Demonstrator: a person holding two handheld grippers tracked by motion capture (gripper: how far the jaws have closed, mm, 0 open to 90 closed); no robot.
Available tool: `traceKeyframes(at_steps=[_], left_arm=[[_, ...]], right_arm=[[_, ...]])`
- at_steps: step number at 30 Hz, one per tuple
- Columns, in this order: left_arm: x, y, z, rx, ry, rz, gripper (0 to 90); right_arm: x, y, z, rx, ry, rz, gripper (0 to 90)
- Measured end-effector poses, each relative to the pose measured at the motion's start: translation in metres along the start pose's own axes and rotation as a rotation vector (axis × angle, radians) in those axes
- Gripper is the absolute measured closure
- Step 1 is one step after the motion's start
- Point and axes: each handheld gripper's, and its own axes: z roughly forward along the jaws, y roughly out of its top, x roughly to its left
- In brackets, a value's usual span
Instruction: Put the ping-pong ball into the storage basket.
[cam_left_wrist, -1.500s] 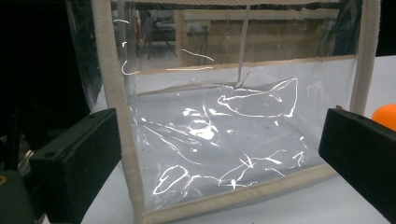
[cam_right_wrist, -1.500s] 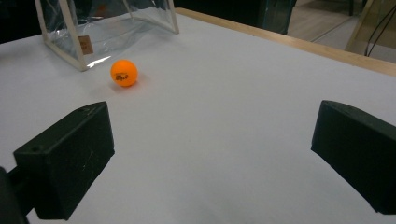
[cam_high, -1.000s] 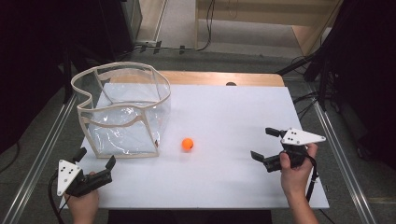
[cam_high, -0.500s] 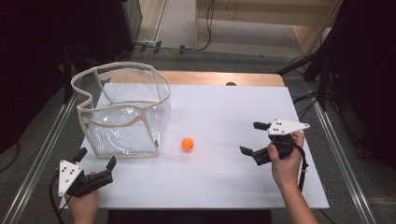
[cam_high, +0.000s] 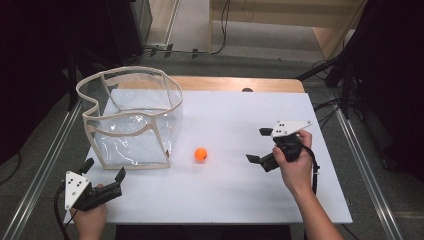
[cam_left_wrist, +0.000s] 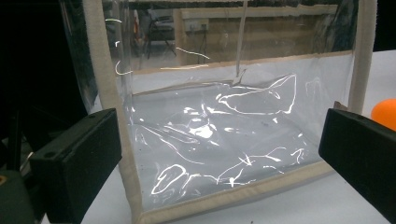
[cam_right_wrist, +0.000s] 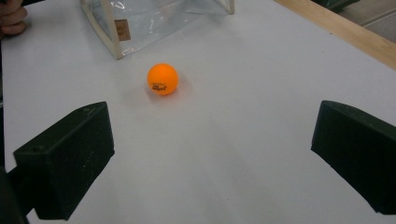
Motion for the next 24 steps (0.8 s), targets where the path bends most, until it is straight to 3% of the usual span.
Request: traceKeyframes(at_steps=[5,24], left_arm=[[0.000,0.000,0.000,0.000,-0.002,0.000,0.0],[0.000,0.000,0.000,0.000,-0.005,0.004,0.0]], right_arm=[[0.001,0.006,0.004,0.022,-0.002,-0.015,0.0],[0.010,0.038,0.034,0.115,0.065,-0.094,0.0]])
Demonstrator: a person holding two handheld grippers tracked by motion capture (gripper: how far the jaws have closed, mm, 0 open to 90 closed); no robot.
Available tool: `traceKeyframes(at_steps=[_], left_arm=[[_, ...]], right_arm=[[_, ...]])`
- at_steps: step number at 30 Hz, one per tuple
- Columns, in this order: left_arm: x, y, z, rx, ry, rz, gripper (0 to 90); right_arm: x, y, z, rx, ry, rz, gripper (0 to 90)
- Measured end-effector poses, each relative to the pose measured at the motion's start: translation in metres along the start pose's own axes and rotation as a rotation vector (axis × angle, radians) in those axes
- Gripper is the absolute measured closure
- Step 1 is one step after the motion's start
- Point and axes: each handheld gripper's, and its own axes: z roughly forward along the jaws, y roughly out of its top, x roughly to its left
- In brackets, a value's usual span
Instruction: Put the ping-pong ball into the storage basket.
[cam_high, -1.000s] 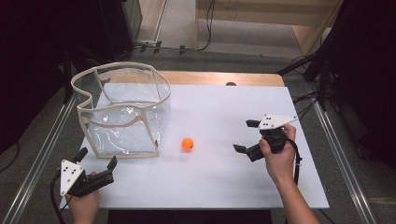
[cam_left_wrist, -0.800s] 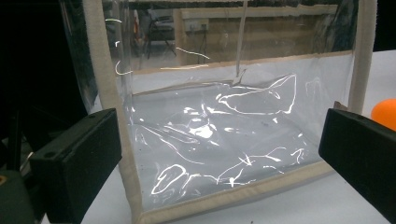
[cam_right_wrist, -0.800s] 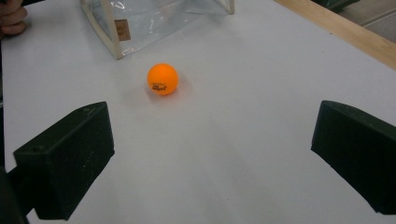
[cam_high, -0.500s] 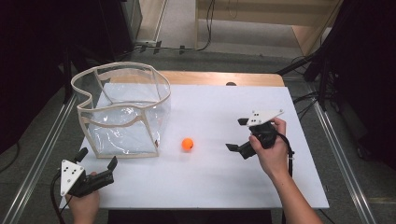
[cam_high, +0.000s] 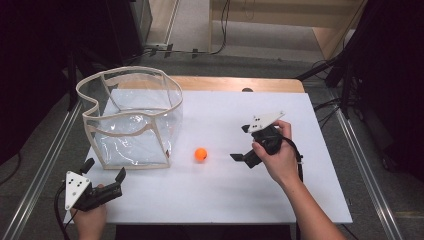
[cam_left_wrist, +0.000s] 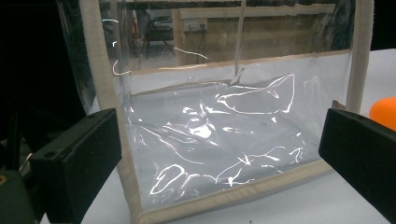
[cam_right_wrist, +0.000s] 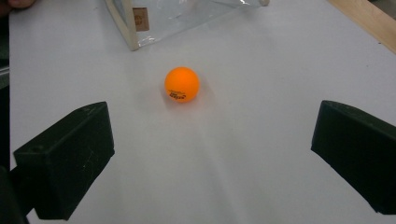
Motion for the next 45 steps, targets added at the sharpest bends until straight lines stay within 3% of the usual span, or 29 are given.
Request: traceKeyframes(at_steps=[12,28,45], left_arm=[[-0.001,0.000,0.000,-0.002,0.001,0.006,0.0],[-0.001,0.000,0.000,-0.001,-0.001,0.007,0.0],[-0.001,0.000,0.000,-0.003,-0.003,0.011,0.0]], right_arm=[[0.004,0.017,0.026,0.069,0.059,-0.040,0.0],[0.005,0.040,0.050,0.132,0.081,-0.072,0.0],[0.007,0.055,0.073,0.202,0.096,-0.075,0.0]])
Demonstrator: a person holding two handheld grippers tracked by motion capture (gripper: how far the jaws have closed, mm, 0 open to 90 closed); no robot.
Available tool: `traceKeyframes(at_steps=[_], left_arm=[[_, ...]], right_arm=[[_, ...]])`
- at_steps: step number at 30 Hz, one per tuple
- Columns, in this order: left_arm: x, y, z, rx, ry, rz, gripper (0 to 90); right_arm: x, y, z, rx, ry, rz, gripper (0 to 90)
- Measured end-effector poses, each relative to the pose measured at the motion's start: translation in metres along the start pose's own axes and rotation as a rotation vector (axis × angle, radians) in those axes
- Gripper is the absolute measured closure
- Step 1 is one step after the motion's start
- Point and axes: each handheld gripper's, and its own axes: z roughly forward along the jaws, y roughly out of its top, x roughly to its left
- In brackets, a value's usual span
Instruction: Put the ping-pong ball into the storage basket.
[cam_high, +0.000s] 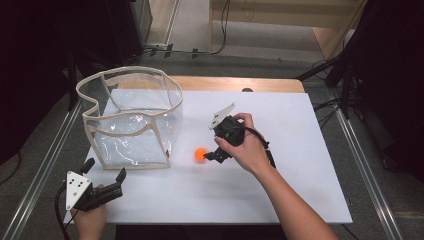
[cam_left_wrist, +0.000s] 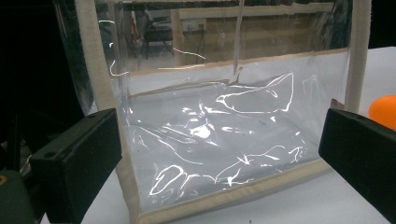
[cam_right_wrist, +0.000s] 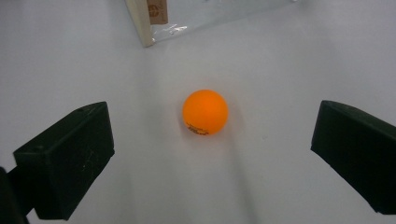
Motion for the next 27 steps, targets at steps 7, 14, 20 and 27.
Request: traceKeyframes(at_steps=[7,14,20,27], left_arm=[[0.000,0.000,0.000,0.005,0.000,0.006,0.0],[-0.002,0.000,0.001,0.005,0.002,0.012,0.0],[-0.001,0.000,0.000,0.005,0.000,0.011,0.0],[-0.001,0.000,0.000,0.004,-0.003,0.011,0.0]], right_arm=[[-0.001,0.005,0.009,0.022,0.011,-0.004,0.0],[-0.001,0.008,0.017,0.044,0.013,0.001,0.0],[-0.001,0.012,0.027,0.086,0.014,0.007,0.0],[0.000,0.016,0.037,0.115,-0.007,-0.001,11.9]])
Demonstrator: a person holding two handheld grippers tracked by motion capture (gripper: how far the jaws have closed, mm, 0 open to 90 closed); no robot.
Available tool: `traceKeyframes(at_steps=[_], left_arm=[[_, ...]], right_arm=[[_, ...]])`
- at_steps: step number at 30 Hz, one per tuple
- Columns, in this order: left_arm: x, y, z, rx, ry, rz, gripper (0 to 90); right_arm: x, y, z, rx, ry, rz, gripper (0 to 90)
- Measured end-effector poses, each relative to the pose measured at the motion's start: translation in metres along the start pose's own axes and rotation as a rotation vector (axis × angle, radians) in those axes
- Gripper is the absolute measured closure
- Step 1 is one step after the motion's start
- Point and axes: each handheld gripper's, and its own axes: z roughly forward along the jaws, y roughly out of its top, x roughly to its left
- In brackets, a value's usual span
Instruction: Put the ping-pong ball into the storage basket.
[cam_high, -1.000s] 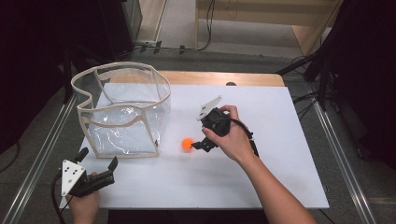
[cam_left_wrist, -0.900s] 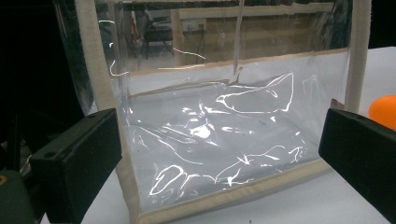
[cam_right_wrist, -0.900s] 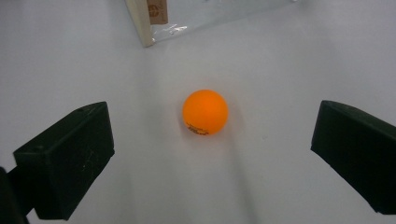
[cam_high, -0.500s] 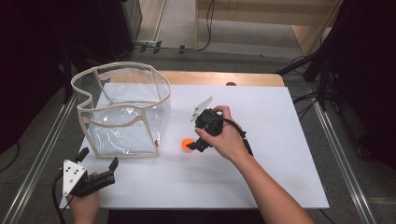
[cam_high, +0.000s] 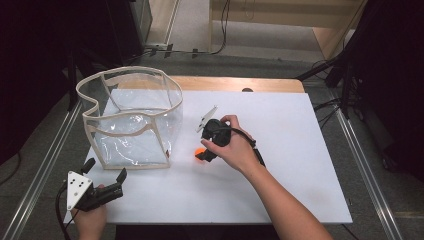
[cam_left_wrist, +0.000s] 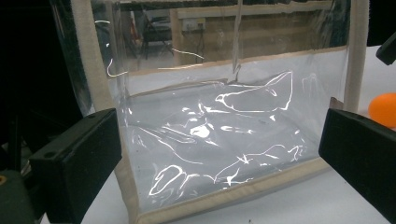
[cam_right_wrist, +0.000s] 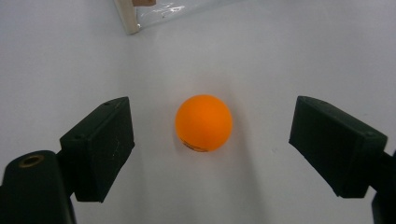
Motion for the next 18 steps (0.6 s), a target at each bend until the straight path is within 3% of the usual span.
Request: traceKeyframes(at_steps=[7,11,18], left_arm=[[0.000,0.000,0.000,0.001,0.000,0.000,0.0],[0.000,0.000,0.000,0.001,0.000,0.000,0.0],[0.000,0.000,0.000,0.002,0.000,0.000,0.0]], right_arm=[[0.002,0.002,0.012,0.053,-0.014,0.003,12.9],[0.000,0.002,0.016,0.068,-0.019,0.008,23.5],[0.000,0.002,0.021,0.109,-0.021,0.014,28.3]])
